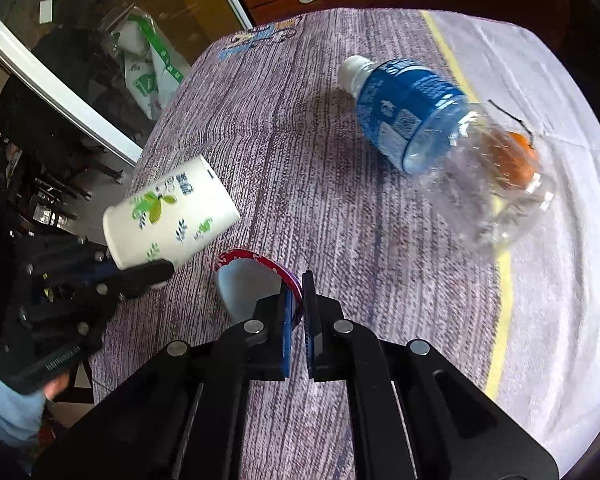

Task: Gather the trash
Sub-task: 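Grasp the white paper cup with the left tool while the right tool grasps the yogurt cup rim, then carry the paper cup and yogurt cup over the teal bin and open both tools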

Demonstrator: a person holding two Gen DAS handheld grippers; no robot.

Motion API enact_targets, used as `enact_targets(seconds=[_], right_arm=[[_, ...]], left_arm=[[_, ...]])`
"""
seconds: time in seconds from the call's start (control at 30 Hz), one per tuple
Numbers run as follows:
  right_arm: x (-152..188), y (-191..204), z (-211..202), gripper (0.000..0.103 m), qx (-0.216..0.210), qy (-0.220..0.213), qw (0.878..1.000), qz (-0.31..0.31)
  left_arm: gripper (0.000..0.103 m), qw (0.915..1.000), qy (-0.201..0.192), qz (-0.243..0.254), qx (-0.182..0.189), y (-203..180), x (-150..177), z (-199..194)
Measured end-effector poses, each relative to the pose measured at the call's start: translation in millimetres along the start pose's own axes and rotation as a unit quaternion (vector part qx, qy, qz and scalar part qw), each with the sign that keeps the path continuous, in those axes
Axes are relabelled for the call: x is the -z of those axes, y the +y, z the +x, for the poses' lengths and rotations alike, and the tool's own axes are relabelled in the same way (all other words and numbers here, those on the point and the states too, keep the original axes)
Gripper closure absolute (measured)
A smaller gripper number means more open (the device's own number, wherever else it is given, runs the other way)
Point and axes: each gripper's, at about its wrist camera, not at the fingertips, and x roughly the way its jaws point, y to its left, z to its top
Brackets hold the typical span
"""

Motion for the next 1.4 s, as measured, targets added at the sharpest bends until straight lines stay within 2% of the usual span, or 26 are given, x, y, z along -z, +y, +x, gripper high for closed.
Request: enact_targets(seconds=[0.17,0.43,0.67,0.87,1.03,1.2,1.4], right_arm=[[7.4,-14.3,-25.1,0.098,0.000,-0.022,1.000,0.010],[34.8,-59.2,-79.6,0.098,-0.010,-0.069,0.997,0.046],[57.7,-117.9,-126.2,0.098,-0.006,-0.111,0.990,0.090],[93.2,-197.9,-178.9,0.098,0.011,-0.157,0.976,0.150],[134.9,-276.3,-217.1,0.098,0.047,-0.189,0.957,0.215],[169.1,-341.3,-231.5,0.098,0.077,-0.192,0.941,0.268],[196.7,-386.0,-225.0,0.098,0.089,-0.176,0.932,0.305]], left_arm=[[0.100,0.9990,-0.016,-0.039,-0.016,-17.6,-4.8,-9.8],[0.100,0.9994,-0.025,-0.005,-0.022,-74.6,-21.0,-22.5],[0.099,0.9990,-0.019,0.039,-0.009,-149.0,-47.9,-10.6],[0.099,0.9962,-0.010,0.084,0.016,-224.8,-75.7,17.0],[0.099,0.9907,0.009,0.128,0.046,-298.1,-97.9,53.3],[0.099,0.9851,0.034,0.153,0.070,-355.6,-114.5,96.2],[0.099,0.9787,0.069,0.174,0.083,-404.6,-124.2,142.8]])
